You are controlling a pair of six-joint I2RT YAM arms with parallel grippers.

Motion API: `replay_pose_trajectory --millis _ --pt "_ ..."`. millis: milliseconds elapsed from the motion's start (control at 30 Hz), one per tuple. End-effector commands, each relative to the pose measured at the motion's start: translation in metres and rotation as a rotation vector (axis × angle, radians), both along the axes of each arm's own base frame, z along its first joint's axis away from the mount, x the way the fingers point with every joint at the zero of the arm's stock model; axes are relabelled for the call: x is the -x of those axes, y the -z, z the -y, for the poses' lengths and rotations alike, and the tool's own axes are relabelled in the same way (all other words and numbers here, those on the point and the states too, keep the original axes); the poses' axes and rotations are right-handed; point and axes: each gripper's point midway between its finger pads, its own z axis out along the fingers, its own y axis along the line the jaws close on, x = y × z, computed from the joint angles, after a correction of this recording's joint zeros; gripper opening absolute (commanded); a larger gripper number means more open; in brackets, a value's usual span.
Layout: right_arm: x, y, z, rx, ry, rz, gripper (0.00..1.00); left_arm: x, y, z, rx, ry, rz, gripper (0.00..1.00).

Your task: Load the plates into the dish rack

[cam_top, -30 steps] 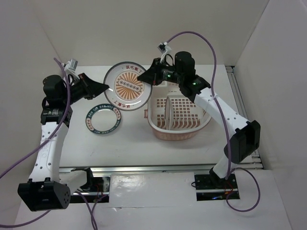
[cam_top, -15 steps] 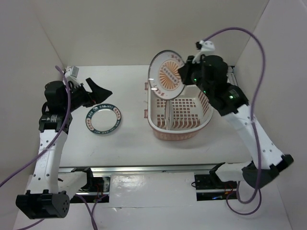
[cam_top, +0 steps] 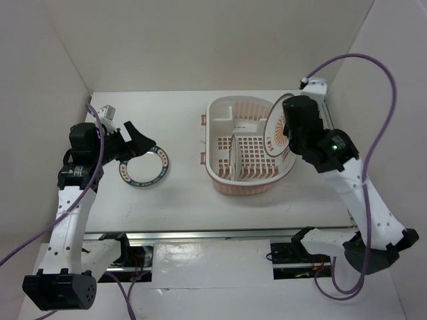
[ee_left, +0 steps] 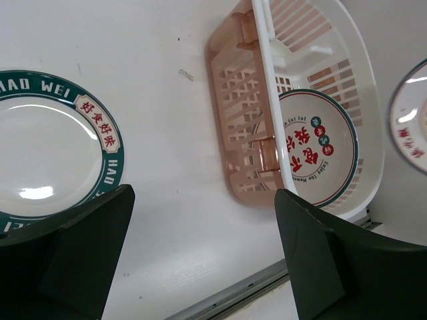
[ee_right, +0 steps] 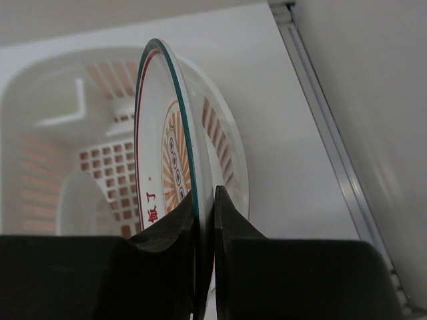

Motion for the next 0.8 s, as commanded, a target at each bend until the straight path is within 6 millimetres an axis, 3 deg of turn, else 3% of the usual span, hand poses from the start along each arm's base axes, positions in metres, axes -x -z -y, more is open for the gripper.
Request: replay_pose_trajectory --millis 0,267,400,767 --pt "-0.003 0.031 0.003 0.051 0.079 -0.061 0.00 0.001 -0.009 -0.003 -0.035 -0.003 0.056 1.00" --pt "-0.022 0.062 -0.030 0.065 0.015 -0.103 0.00 0.001 -0.003 -0.004 -0.038 -0.011 0.036 1.00" --pt "-0.027 0.088 -0.048 0.091 -0.027 -0.148 0.00 0.001 -0.003 -0.004 -0.038 -0.011 0.036 1.00" --pt "-0.026 0.123 -0.061 0.114 -0.054 -0.200 0.00 0.002 -0.003 -0.003 -0.034 -0.002 0.036 1.00"
